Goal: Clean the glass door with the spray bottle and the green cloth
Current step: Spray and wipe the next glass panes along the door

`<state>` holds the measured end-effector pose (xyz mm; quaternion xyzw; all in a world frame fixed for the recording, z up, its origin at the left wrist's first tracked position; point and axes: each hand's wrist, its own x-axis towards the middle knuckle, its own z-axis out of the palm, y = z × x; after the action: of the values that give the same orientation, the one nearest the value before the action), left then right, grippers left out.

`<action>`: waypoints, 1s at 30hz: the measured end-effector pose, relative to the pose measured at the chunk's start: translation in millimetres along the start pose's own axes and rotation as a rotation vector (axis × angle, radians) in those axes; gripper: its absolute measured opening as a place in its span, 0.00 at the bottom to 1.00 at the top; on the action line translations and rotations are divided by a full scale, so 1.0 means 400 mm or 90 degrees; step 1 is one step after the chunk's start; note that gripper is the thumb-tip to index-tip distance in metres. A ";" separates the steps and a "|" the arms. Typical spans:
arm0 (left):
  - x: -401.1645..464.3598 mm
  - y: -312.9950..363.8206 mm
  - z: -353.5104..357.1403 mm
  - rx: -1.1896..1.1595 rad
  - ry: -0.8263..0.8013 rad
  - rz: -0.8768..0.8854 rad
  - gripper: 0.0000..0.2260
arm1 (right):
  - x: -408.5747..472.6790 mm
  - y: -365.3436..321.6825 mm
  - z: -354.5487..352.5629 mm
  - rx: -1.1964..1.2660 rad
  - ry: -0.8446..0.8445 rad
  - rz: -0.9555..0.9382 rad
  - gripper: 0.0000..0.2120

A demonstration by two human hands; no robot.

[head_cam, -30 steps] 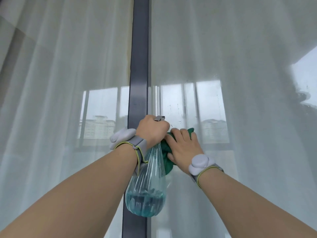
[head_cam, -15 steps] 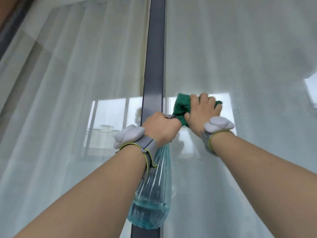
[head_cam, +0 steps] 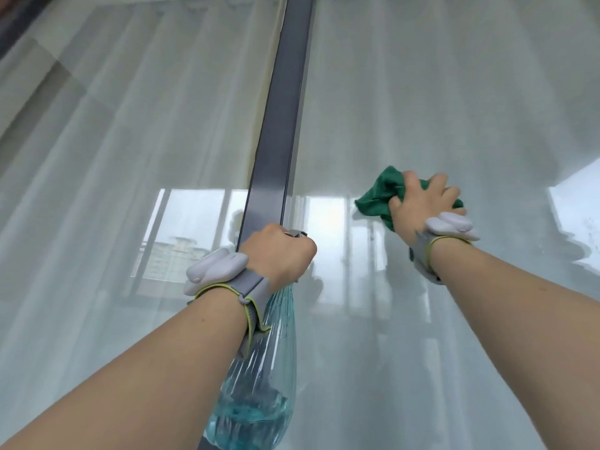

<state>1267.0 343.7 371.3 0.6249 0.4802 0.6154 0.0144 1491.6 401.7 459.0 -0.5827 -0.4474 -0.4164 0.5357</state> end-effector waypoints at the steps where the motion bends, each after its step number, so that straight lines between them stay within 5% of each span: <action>1: -0.001 0.002 -0.002 0.001 0.007 0.001 0.12 | 0.015 0.024 -0.006 -0.007 -0.006 0.031 0.15; 6: 0.001 0.004 -0.005 -0.023 -0.003 -0.008 0.16 | -0.003 0.017 -0.021 -0.046 -0.007 0.102 0.17; 12: 0.005 -0.013 -0.012 -0.069 -0.022 0.004 0.08 | -0.315 -0.222 0.073 0.031 -0.039 -0.253 0.23; 16: 0.007 -0.021 -0.014 -0.093 -0.025 0.010 0.11 | -0.269 -0.173 0.087 0.028 -0.030 -0.363 0.25; 24: 0.003 -0.033 -0.014 -0.084 -0.025 0.030 0.06 | -0.025 0.095 0.022 -0.031 -0.009 0.092 0.21; 26: -0.004 -0.029 -0.008 -0.081 -0.024 0.021 0.06 | -0.083 0.066 0.029 -0.047 -0.016 0.074 0.22; 30: -0.021 -0.001 -0.003 -0.050 0.014 0.009 0.10 | -0.276 -0.016 0.055 0.037 -0.015 -0.164 0.24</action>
<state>1267.8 338.2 365.0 0.6201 0.4518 0.6407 0.0291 1457.7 415.5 352.1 -0.5094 -0.5367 -0.4617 0.4892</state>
